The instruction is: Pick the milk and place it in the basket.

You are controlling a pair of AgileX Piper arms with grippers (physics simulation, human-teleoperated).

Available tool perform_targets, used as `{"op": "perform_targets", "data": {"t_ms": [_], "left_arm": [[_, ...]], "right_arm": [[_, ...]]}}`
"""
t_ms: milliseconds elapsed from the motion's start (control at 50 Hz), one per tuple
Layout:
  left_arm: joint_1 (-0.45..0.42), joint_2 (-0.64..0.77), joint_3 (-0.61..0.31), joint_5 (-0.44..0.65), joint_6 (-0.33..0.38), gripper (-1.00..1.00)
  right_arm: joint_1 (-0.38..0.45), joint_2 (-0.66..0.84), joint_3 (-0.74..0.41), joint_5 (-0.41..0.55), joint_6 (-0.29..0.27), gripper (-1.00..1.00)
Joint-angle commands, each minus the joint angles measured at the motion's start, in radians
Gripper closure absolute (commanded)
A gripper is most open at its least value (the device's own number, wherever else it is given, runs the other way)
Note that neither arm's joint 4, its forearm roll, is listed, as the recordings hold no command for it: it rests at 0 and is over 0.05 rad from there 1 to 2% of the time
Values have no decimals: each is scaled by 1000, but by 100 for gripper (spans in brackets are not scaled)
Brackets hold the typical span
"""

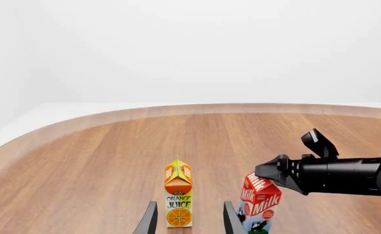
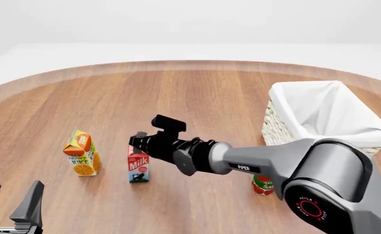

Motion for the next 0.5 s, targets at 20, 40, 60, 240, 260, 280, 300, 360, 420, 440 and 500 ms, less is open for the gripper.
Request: {"op": "perform_targets", "data": {"t_ms": [20, 40, 60, 240, 260, 280, 300, 360, 420, 440, 500], "left_arm": [[0, 0, 0, 0, 0, -100], [0, 0, 0, 0, 0, -100], [0, 0, 0, 0, 0, -100], [0, 0, 0, 0, 0, -100], [0, 0, 0, 0, 0, -100], [0, 0, 0, 0, 0, -100], [0, 0, 0, 0, 0, -100], [0, 0, 0, 0, 0, -100], [0, 0, 0, 0, 0, -100], [0, 0, 0, 0, 0, -100], [0, 0, 0, 0, 0, -100]], "right_arm": [[-18, 8, 44, 8, -25, 100], [-19, 6, 45, 7, -26, 100], [-18, 5, 43, 8, -26, 100], [-9, -4, 29, 16, -20, 100], [-9, -9, 28, 17, -22, 100], [-9, -12, 28, 18, -22, 100], [-9, -12, 28, 18, -22, 100], [-5, -17, 27, 17, -23, 100], [-4, -19, 27, 16, -24, 100], [-5, -22, 29, 15, -25, 100], [-6, -33, 35, 10, -32, 100]]}}
